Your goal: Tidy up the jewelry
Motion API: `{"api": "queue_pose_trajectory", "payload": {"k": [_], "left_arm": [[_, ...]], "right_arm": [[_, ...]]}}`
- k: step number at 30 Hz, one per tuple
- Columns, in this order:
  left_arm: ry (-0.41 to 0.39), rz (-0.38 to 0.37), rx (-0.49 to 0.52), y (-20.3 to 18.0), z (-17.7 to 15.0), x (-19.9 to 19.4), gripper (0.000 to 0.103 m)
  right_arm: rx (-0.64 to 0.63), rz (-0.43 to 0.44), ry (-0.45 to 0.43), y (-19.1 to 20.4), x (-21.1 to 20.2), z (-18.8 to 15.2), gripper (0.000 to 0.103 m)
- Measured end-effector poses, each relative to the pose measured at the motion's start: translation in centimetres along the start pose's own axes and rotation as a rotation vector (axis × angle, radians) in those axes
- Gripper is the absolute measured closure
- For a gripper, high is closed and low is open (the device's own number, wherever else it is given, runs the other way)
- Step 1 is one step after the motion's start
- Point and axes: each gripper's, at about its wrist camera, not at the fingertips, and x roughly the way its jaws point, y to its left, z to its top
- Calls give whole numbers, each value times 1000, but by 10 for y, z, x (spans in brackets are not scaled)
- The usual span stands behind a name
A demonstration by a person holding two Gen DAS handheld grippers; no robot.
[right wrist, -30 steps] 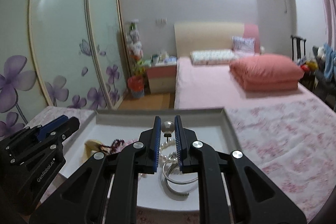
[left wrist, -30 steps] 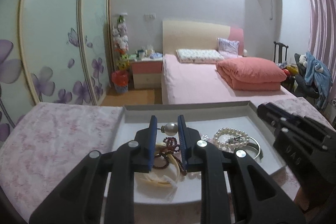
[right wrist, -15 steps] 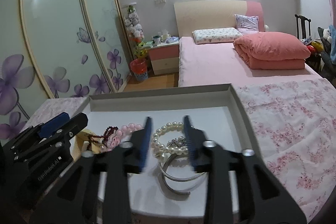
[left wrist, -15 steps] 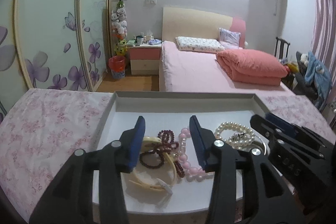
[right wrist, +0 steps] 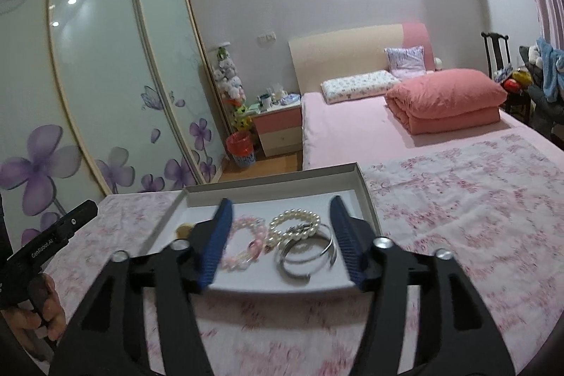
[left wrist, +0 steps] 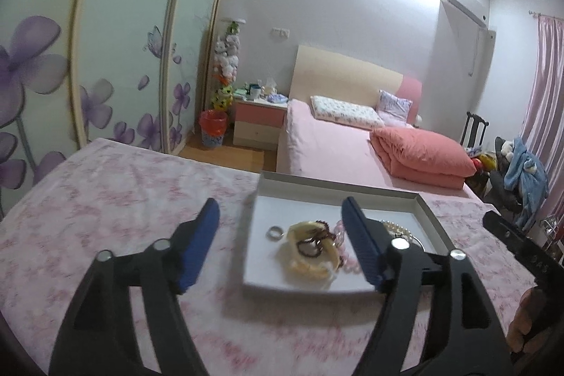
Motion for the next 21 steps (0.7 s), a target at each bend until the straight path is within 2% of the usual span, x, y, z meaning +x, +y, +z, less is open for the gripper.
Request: {"api": "queue_pose_trajectory", "payload": {"k": [2, 6, 10, 16, 21], "left_arm": [[-24, 11, 8, 5, -7, -24, 21], [-71, 27, 31, 8, -19, -61, 5], [-102, 43, 47, 9, -33, -89, 4], [-122, 96, 73, 5, -52, -109, 4], [-147, 140, 122, -6, -66, -119, 4]], "right_arm": [[-5, 7, -19, 7, -21, -4, 24], [-15, 25, -56, 20, -55, -14, 11], [-40, -12, -80, 30, -78, -25, 2], [-101, -115, -98, 38, -95, -47, 2], [-92, -128, -95, 30, -103, -64, 2]]}}
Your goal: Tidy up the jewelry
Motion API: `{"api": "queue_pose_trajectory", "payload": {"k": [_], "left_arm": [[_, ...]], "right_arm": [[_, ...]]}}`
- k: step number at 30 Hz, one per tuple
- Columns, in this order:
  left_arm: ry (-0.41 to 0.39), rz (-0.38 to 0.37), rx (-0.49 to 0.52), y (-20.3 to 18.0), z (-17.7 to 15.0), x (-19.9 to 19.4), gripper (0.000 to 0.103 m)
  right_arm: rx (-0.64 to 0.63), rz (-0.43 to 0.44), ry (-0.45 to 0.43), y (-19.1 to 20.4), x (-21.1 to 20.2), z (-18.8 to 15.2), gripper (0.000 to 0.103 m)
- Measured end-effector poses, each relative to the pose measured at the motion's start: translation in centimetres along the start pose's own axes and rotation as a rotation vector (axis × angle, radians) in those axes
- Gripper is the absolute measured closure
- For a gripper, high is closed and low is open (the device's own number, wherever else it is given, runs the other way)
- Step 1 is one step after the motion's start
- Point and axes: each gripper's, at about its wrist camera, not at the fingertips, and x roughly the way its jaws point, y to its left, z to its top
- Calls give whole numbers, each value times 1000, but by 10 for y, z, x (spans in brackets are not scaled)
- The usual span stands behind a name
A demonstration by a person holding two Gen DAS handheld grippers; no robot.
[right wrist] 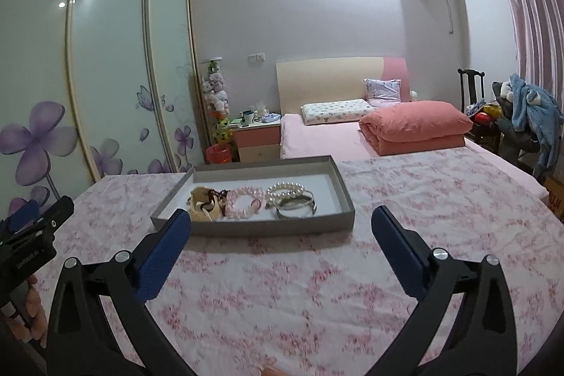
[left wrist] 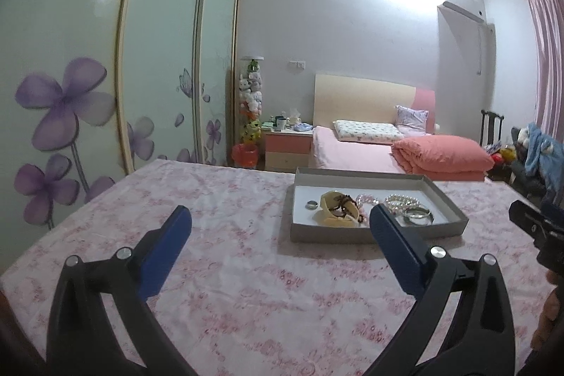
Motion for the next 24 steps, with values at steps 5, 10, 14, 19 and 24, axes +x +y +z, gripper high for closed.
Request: {"api": "queue_pose_trajectory", "payload": {"k": [5, 10, 14, 19, 24], "left_arm": [[-18, 14, 56, -13, -7, -7, 4], [-26, 1, 37, -13, -8, -9, 4], [-27, -1, 32, -13, -9, -10, 4], [-31, -17, 36, -16, -8, -11, 4], [-28, -30, 44, -20, -9, -10, 4]], "right_arm": [[-4, -28, -15, -3, -5, -5, 2], [1, -31, -40, -3, -8, -5, 2], [-9, -29, -54, -1, -11, -8, 2], [-17, -28, -54, 1, -10, -10, 2], [-19, -27, -47, 1, -8, -10, 2]]}}
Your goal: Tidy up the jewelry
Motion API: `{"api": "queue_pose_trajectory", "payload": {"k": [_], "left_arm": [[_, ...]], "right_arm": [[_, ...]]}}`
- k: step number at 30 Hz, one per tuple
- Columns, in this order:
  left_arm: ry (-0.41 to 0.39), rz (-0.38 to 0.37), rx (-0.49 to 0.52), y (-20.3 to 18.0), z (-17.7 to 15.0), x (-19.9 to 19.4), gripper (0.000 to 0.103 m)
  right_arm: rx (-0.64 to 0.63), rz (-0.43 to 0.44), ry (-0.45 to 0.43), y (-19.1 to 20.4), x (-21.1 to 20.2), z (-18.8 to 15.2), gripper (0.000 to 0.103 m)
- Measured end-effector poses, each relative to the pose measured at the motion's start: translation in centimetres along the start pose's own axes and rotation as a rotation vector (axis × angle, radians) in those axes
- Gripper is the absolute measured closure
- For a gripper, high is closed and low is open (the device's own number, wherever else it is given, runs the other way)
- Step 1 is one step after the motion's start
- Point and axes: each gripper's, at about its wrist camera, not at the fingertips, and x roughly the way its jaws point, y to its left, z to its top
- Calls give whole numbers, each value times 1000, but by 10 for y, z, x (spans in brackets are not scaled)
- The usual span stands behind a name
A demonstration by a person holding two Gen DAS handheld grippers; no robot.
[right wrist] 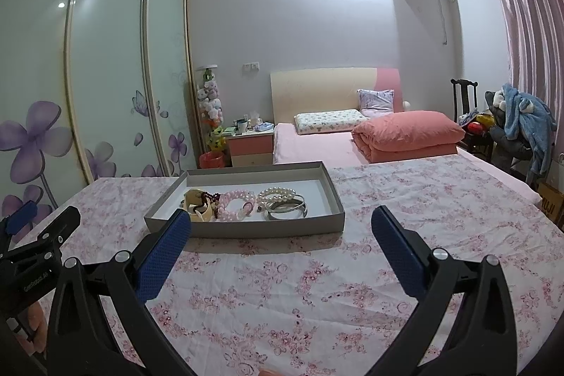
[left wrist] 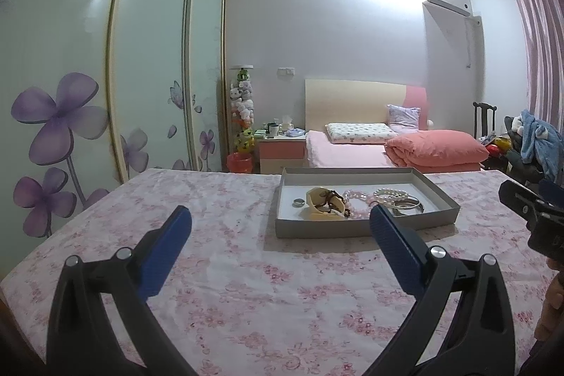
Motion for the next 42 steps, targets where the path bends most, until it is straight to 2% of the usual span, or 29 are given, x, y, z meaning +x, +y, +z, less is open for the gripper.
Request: {"api": "queue_pose_trajectory", "payload": {"k": [42], "left_arm": [[28, -13, 8, -8, -4, 7, 4]], "right_arm": [[-1, -4, 9, -1, 2, -3, 2]]}}
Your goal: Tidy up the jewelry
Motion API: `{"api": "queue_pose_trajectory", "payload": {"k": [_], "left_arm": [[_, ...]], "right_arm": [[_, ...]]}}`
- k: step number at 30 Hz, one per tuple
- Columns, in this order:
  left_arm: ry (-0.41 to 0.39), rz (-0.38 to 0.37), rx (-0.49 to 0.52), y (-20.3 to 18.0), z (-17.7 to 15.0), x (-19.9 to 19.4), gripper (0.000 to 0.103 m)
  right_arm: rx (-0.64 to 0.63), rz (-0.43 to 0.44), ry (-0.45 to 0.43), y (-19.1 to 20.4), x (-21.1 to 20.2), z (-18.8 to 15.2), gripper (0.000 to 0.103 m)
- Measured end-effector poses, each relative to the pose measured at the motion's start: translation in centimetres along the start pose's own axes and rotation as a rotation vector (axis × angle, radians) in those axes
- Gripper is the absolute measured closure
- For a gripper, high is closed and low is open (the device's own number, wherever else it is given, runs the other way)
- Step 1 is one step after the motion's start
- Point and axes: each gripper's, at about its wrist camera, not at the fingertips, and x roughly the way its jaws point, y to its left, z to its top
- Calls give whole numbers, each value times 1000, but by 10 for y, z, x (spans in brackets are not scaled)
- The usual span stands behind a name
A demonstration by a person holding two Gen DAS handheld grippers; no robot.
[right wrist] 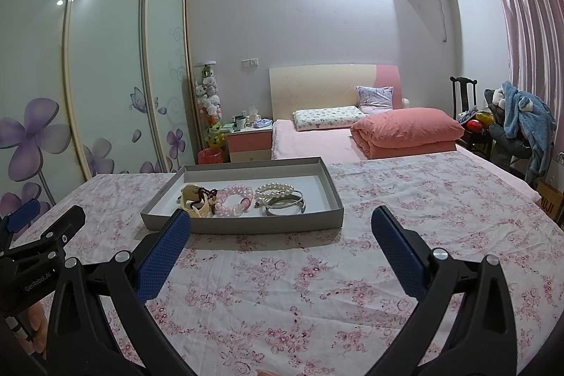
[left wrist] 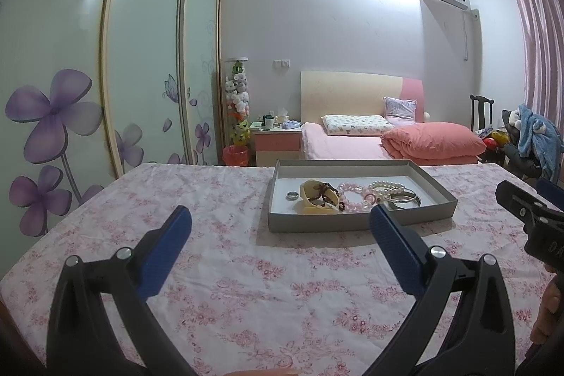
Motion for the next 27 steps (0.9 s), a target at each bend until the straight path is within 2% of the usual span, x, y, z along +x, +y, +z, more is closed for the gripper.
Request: {"api": "queue_pose_trajectory", "payload": {"k": [27], "left_arm": [[2, -1, 0, -1, 0, 2, 4]], "right_arm": [[0, 0, 5, -1, 0, -5, 2]]}}
